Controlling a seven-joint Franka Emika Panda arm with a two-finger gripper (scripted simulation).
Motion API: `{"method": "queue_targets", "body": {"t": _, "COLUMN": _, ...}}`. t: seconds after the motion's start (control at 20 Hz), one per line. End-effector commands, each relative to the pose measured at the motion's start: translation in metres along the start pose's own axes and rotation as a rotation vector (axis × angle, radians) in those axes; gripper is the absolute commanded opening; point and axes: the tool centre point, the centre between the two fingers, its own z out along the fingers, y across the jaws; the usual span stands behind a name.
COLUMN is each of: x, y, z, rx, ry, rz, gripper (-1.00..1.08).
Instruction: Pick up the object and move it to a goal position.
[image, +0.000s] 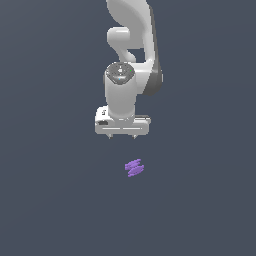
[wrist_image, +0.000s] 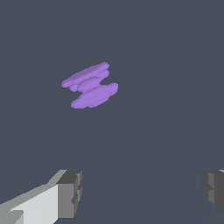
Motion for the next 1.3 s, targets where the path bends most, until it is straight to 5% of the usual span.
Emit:
{"method": "queue_targets", "body": {"t": 0.0, "x": 0.000, "y": 0.000, "z": 0.000, "rx": 0.000, "ry": 0.000, "rz": 0.000, "gripper": 1.00}}
{"method": "queue_targets", "body": {"t": 0.65, "x": 0.006, "y": 0.004, "z": -0.006, "rx": -0.024, "ry": 0.014, "rz": -0.035, "gripper": 1.00}}
{"method": "queue_targets", "body": {"t": 1.25, "x": 0.017, "y": -0.002, "z": 0.002, "rx": -0.014, "ry": 0.017, "rz": 0.106, "gripper": 1.00}}
